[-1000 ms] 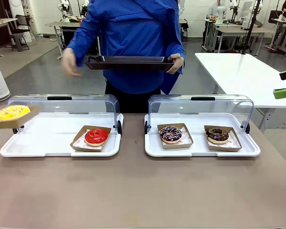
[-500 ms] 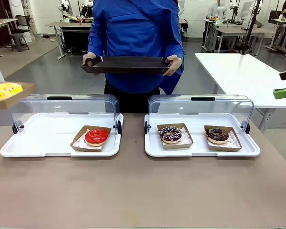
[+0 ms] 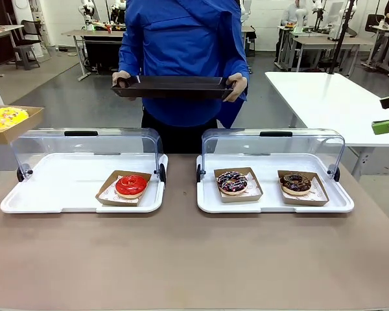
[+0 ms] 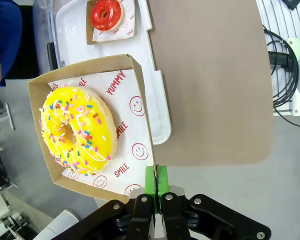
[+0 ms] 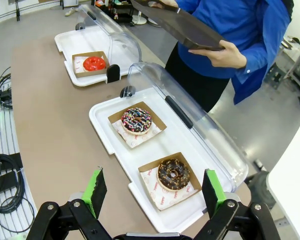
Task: Provide the desired donut to the person.
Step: Place the picked Paper togo box onto the Handle tray extended by the person.
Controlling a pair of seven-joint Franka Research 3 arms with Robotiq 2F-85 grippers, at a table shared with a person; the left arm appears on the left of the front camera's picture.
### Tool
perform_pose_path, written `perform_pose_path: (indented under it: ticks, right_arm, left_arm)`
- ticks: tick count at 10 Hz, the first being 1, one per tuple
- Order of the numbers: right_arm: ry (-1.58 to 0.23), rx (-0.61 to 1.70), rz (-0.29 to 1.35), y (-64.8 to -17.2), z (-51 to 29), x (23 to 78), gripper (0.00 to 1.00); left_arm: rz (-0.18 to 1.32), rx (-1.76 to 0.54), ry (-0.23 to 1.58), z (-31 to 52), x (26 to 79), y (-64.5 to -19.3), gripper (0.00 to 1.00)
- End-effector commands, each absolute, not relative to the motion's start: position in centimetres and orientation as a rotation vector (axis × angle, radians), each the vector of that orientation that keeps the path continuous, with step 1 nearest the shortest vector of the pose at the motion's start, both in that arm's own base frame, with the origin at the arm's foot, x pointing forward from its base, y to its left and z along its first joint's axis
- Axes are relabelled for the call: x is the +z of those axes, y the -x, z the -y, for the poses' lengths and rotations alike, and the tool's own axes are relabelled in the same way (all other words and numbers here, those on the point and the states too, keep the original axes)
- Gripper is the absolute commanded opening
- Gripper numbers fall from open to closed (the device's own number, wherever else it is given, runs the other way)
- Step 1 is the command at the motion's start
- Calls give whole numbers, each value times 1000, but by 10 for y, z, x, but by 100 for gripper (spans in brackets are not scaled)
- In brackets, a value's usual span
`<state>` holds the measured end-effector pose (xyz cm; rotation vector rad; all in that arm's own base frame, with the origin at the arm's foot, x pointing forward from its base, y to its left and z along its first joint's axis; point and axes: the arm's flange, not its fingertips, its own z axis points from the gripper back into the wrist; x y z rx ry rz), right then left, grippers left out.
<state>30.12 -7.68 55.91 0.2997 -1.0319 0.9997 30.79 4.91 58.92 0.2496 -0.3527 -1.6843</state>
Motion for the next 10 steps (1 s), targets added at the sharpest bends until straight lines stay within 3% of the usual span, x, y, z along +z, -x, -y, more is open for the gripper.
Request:
perform_pose_path:
  ticks: [1, 10]
  right_arm:
    - [-312, 1001, 1034, -302, 76, 559, 100]
    - [-312, 1001, 1034, -302, 76, 559, 100]
  left_arm:
    - [336, -1667, -264, -47, 589, -307, 0]
    - [336, -1667, -264, -47, 589, -307, 0]
